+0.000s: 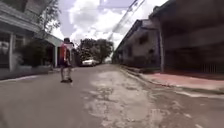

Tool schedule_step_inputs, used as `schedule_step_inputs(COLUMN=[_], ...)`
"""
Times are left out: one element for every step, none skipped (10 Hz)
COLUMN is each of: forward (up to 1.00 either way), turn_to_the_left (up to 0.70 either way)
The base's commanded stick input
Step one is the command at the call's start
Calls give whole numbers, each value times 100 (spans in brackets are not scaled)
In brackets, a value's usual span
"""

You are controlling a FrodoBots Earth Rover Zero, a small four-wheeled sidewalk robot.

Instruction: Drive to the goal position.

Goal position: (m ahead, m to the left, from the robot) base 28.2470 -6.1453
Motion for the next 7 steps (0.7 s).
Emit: schedule_step_inputs(forward=[100,100,100,100,100,100,100], turn_to_the_left=[0,0,0,0,0,0,0])
